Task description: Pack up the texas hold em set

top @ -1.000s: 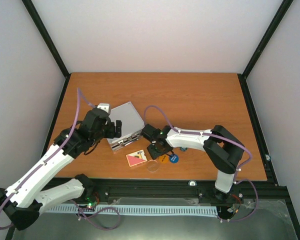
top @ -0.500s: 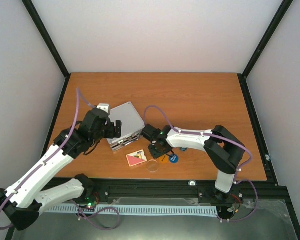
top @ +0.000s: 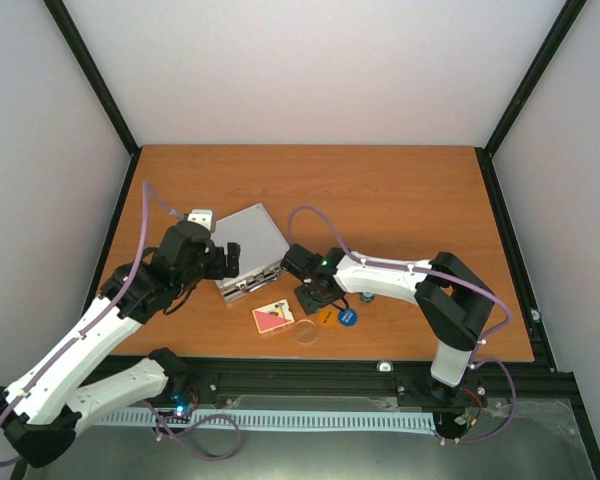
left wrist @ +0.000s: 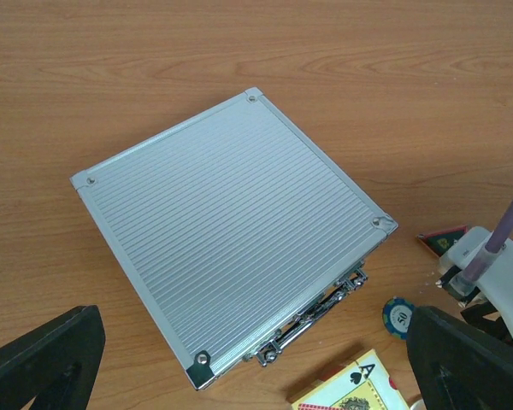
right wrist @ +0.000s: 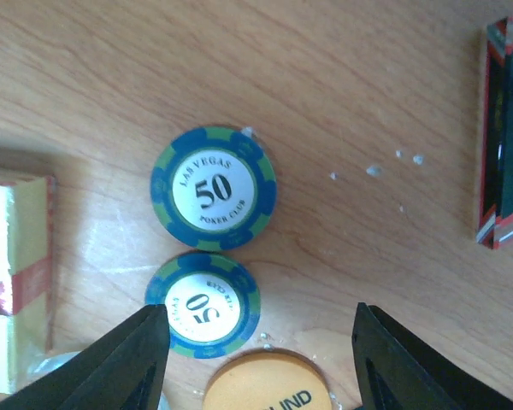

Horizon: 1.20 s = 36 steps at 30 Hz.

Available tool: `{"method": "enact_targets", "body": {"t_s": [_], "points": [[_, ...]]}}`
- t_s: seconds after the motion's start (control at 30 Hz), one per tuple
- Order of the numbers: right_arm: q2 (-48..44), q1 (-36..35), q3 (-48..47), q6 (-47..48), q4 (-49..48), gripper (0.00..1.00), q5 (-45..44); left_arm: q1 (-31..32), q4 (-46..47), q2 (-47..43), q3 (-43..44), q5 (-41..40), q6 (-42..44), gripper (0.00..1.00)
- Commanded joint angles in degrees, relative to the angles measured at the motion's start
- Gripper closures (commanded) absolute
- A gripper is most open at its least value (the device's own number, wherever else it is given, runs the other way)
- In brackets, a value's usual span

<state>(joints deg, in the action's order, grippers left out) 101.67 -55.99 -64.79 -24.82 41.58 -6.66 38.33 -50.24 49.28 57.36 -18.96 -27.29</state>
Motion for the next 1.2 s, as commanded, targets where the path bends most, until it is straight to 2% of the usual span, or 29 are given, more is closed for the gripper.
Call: {"method": "enact_targets", "body": {"t_s": [0.0,0.2,0.37,1.17], "points": [[0.02,0.13,-3.31,0.39,0.51,0.39,0.13,0.04,-0.17,-0.80,-0.20,-0.56,-1.06,0.00],[3.20,0.11,-6.60,2.20,-0.09,0.39,2.14,0.08,-0.20,-1.01,0.12,-0.24,-1.02,0.00],[4.61,0.82,-8.09,3.12,0.71,0.32,3.92,0.04,-0.77,-1.10,0.55,-0.68,-0.69,0.00],[11.25,3.17,-11.23,10.00,3.64,0.32,6.27,0.08,-1.00,-2.07,0.39,-1.89,-1.19,0.00]]}}
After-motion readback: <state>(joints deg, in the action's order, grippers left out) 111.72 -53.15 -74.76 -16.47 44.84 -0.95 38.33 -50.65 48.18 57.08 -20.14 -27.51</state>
